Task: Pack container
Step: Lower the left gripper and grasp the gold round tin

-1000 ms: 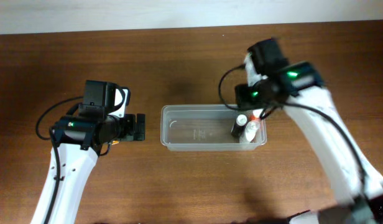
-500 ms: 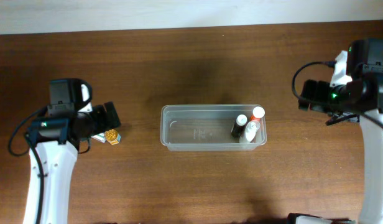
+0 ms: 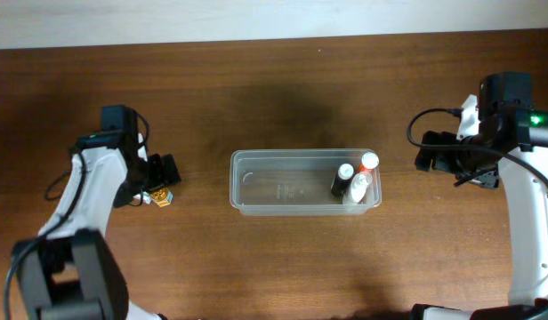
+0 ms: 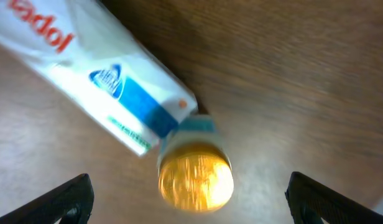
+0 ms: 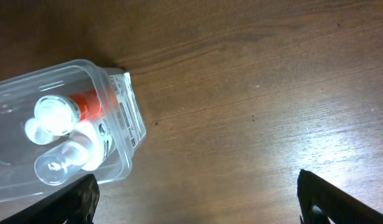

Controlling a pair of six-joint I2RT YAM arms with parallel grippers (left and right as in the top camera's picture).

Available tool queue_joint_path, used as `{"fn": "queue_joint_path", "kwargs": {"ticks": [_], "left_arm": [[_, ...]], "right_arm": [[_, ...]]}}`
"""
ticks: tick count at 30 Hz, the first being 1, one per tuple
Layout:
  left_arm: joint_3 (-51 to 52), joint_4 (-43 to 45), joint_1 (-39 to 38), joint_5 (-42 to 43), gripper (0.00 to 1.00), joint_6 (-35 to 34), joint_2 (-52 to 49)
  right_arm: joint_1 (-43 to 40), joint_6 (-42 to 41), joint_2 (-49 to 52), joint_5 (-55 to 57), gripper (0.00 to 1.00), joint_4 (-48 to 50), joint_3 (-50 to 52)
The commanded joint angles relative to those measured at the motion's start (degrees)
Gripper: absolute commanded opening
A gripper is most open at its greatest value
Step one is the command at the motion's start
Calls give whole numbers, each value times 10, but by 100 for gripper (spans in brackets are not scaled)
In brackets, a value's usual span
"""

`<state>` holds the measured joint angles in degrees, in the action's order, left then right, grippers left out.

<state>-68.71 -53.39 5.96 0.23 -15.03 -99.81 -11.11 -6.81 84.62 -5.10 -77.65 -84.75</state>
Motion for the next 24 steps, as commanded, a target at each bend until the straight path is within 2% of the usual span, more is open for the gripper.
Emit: {"fn": "queue_joint_path", "kwargs": {"ticks": [1,7,9,11,14,24], "left_arm": [[-9,16,0,5,99,-8,-38],[-9,21,0,4,97,-8,-66],[-9,21,0,4,90,-8,-66],[-9,20,1,4,76,-8,-66],[-9,13,1,4,62,-8,-66],[-9,-2,0,5,43,-8,-66]], "right_arm": [[0,6,0,-7,93,5,3],[0,6,0,-7,93,5,3],[0,6,0,-7,93,5,3],[0,6,0,-7,93,5,3],[0,6,0,-7,93,5,3],[0,6,0,-7,93,4,3]]}}
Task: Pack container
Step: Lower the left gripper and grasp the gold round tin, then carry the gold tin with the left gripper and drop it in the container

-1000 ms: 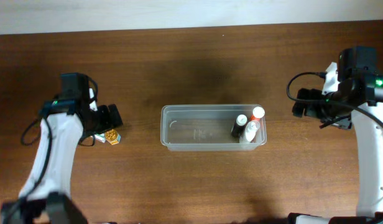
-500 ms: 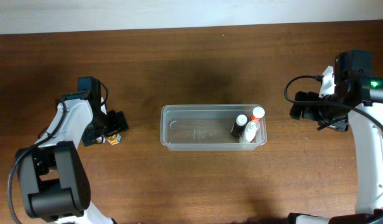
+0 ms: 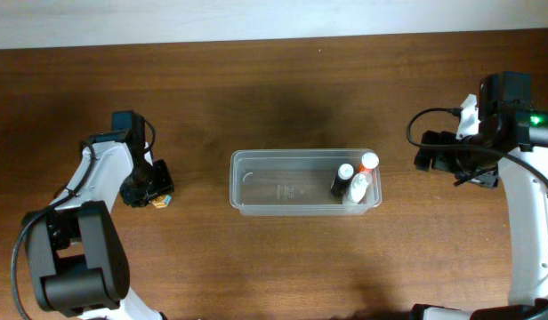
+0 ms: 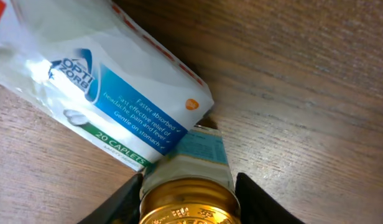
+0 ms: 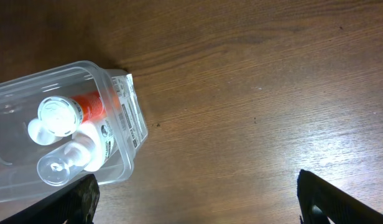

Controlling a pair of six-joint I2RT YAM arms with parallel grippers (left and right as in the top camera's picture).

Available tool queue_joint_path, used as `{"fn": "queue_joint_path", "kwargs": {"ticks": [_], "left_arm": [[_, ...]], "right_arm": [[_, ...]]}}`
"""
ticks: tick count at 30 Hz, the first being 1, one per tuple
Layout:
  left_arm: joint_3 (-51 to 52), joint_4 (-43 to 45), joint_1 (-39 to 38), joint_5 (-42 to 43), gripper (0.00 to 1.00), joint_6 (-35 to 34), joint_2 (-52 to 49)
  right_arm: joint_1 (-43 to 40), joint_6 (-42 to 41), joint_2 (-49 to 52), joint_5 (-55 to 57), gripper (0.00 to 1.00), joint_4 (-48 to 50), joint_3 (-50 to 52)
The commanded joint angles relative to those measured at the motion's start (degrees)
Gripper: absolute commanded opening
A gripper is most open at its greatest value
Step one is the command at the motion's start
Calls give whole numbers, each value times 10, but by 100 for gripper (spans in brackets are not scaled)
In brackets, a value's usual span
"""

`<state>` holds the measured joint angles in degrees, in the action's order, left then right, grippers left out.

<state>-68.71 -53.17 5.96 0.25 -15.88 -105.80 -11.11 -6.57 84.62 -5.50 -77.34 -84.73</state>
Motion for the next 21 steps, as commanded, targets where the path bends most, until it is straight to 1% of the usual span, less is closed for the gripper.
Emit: {"fn": "queue_joint_path", "kwargs": {"ticks": [1,6,11,15,16,18,21], "left_arm": [[-9,-6,0,5,40,1,-5],[-28,-44,-4,5,37,1,17],[-78,-88,-41,5,36,1,77],[-131,-118,-109,5,36,0,140],[-137,-118,-126,5,36,0,150],[-146,-107,-186,7,36,0,177],[-146,-97,-255,6,36,-12,183]], "right_arm": [[0,4,0,-3,93,1,3],[0,4,0,-3,93,1,3],[0,4,0,-3,93,0,3],[0,4,0,-3,93,0,3],[0,4,0,-3,93,0,3],[0,4,0,-3,93,0,3],[0,4,0,-3,93,0,3]]}}
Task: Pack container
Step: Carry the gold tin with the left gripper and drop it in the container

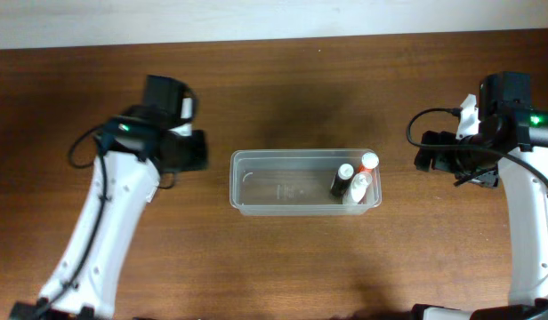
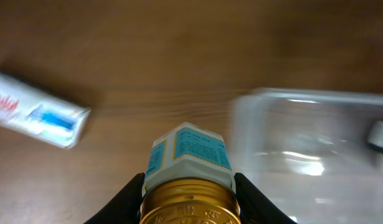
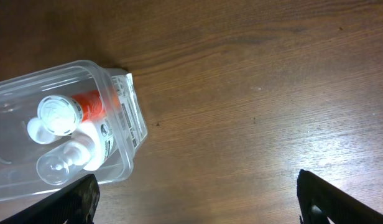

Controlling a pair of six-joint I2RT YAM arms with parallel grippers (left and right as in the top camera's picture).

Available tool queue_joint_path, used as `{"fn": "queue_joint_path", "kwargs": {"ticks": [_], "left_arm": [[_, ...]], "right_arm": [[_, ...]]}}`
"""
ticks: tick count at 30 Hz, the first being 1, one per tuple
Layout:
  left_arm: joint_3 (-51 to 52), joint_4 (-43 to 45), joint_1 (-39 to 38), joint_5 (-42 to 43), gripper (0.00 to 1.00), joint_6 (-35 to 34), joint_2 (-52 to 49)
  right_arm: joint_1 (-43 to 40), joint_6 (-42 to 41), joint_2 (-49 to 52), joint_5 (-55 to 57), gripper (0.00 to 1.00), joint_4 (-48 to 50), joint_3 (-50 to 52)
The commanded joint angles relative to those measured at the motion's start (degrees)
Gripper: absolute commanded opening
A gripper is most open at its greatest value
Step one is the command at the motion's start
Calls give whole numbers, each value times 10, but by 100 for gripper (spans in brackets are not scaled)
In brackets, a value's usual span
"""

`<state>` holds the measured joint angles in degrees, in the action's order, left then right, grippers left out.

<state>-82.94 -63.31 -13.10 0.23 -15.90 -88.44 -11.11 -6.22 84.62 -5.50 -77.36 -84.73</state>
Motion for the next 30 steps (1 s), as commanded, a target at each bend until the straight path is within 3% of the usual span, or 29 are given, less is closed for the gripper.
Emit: {"fn": "queue_joint_path", "kwargs": {"ticks": [1,10,21,30], "left_arm": [[-4,7,-88,7,36,-17,8],[-4,115,-266,7,36,-26,-83],[-4,210,-307,51,37,-60,-211],[-24,191,-295,49,73,-59,-203]], "right_arm": [[0,0,0,-3,93,0,3],[0,0,0,-3,93,0,3],[0,0,0,-3,93,-3,3],[0,0,0,-3,93,-3,3]]}}
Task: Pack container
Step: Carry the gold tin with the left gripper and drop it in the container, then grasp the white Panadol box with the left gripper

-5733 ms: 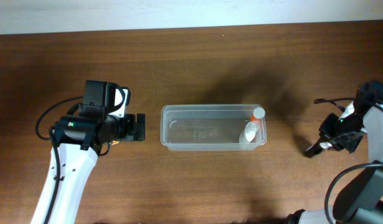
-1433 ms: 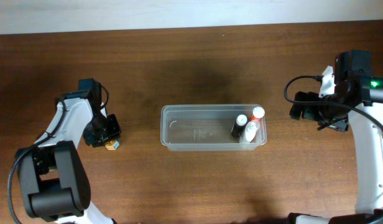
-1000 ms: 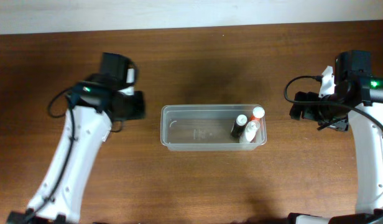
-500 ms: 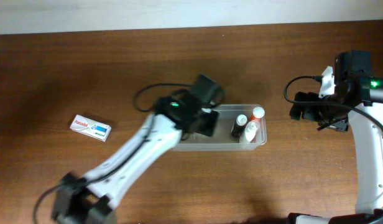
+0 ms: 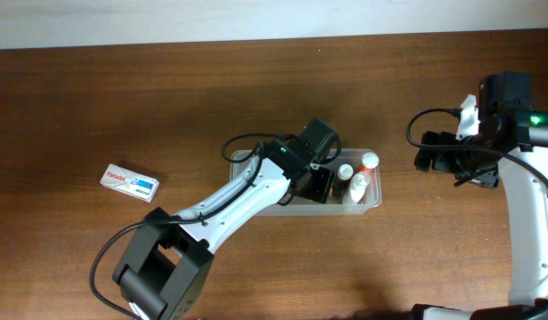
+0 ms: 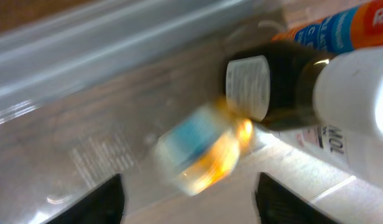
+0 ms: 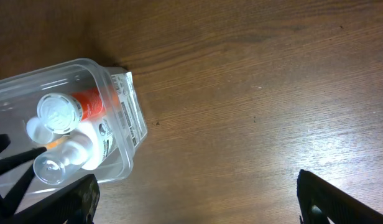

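Observation:
The clear plastic container point(image 5: 256, 169) sits mid-table. My left gripper point(image 5: 317, 185) is down inside it, open, its fingers wide apart in the left wrist view point(image 6: 191, 208). A small jar with a gold lid and blue label point(image 6: 201, 149) lies loose and blurred just beyond the fingers, against a dark bottle with a white label point(image 6: 272, 87). Beside that are a white bottle point(image 6: 356, 93) and an orange tube point(image 6: 359, 18). The overhead view hides the jar under the gripper. My right gripper point(image 5: 425, 151) hovers open and empty right of the container point(image 7: 123, 124).
A white and blue medicine box point(image 5: 130, 180) lies on the table far left. The bottles point(image 5: 357, 176) stand crowded in the container's right end. The brown wooden table point(image 5: 434, 249) surrounds everything.
My left gripper was shut on the gold-lidded jar near the container's left end. Now it is inside the container by the bottles, open, with the jar loose. My right arm stayed put.
My left gripper stood open over the jar beside the medicine box at far left. Then it was shut on the jar there, then held it near the container's left end. Now the jar is released inside the container; the box stays on the table.

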Controlling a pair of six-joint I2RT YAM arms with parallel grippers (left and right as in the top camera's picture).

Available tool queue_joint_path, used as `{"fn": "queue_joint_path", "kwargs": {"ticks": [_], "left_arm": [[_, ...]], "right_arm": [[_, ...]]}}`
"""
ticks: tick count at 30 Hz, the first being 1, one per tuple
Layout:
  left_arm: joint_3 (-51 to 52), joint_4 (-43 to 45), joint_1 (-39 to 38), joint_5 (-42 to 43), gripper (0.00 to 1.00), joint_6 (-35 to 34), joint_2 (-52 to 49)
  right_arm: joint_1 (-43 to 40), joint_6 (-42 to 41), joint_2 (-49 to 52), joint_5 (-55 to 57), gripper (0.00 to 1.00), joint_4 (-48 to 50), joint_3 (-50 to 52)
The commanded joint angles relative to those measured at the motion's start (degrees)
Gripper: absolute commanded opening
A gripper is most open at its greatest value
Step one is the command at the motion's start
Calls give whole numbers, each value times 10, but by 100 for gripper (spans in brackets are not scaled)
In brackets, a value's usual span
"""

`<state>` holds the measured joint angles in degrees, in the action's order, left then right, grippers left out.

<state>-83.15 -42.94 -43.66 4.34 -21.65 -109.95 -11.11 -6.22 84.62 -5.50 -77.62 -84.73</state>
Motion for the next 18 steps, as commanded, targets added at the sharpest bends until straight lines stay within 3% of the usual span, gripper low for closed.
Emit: {"fn": "queue_joint_path", "kwargs": {"ticks": [1,8,10,14,18], "left_arm": [[-29,-24,16,8,73,-2,16],[-77,-128,99,-75,82,-2,112],[-77,-143,139,-95,99,-2,149],[-77,-173,250,-100,100,-3,198],[-75,-203,378,-96,99,-71,198]], "right_arm": [[0,0,0,-3,93,-1,3],[0,0,0,-3,93,0,3],[0,0,0,-3,93,0,3],[0,0,0,-3,93,0,3],[0,0,0,-3,93,0,3]]}}
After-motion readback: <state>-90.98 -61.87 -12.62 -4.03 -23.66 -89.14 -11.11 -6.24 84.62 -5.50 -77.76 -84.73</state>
